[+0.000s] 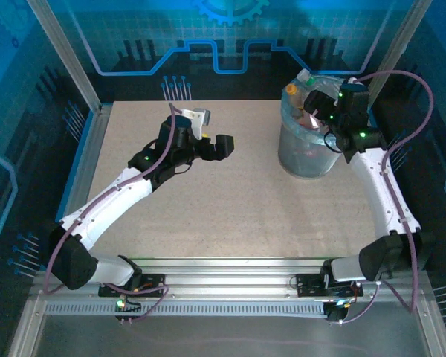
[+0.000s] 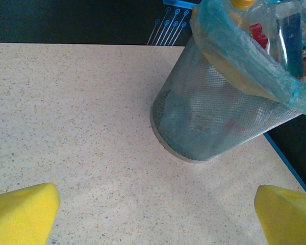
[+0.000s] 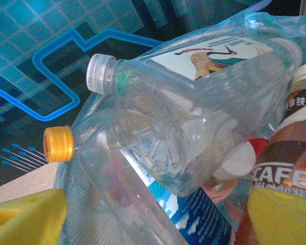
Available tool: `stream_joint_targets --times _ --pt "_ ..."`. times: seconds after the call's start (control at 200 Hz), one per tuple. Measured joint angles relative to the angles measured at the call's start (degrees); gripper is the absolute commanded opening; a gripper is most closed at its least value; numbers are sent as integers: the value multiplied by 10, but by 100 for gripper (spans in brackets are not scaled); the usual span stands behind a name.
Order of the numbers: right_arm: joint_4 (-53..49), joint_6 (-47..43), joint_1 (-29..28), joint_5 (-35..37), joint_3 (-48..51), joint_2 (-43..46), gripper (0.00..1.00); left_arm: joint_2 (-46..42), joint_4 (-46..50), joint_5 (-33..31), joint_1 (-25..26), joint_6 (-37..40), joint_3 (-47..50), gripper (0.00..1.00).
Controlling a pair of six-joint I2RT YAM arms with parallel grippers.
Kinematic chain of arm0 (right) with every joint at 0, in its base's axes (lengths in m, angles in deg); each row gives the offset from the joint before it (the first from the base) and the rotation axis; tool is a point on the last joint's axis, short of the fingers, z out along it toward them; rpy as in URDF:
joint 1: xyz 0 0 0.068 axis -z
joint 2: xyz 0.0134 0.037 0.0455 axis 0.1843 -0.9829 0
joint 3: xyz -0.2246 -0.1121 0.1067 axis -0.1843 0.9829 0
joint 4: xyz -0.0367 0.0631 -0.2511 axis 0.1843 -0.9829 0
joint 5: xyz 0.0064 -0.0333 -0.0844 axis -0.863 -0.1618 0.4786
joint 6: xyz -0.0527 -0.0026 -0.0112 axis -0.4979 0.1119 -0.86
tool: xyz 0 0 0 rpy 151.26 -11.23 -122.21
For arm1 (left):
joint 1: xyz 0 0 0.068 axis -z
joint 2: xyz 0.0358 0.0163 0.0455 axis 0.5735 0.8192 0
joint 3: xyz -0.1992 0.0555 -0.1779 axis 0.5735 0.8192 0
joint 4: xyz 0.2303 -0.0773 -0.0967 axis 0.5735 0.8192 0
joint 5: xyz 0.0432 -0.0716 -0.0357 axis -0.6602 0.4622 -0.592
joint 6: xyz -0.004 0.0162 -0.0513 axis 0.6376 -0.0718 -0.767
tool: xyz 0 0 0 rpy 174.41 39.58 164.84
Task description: Put the plastic bottles in the bin
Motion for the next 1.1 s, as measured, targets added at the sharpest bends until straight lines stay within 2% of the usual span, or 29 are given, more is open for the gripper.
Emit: stream_joint_targets --times 0.145,0.25,0.375,0.45,0.555,0.665,0.815,0.99,1.101 --pt "0 3 0 -1 5 22 89 -1 0 0 0 0 15 99" --pt "2 4 -1 -2 5 31 83 -3 0 0 0 0 24 99" --pt "13 3 -12 -5 2 34 62 -5 -2 0 0 0 30 99" --pt "35 20 -19 -16 2 34 53 -6 -4 0 0 0 32 99" --pt "75 37 -38 -21 2 32 54 -9 -5 0 0 -1 32 99" --pt "108 38 -82 -18 -26 6 56 -14 -7 0 0 -4 34 99" --pt "90 29 -148 40 -153 -87 56 -20 -9 0 0 -7 37 99" --pt "-9 -3 -185 184 -426 -247 56 -33 -6 -1 0 -10 39 99" --pt "-73 -32 -188 270 -555 -318 54 -46 -4 -3 0 -10 42 99"
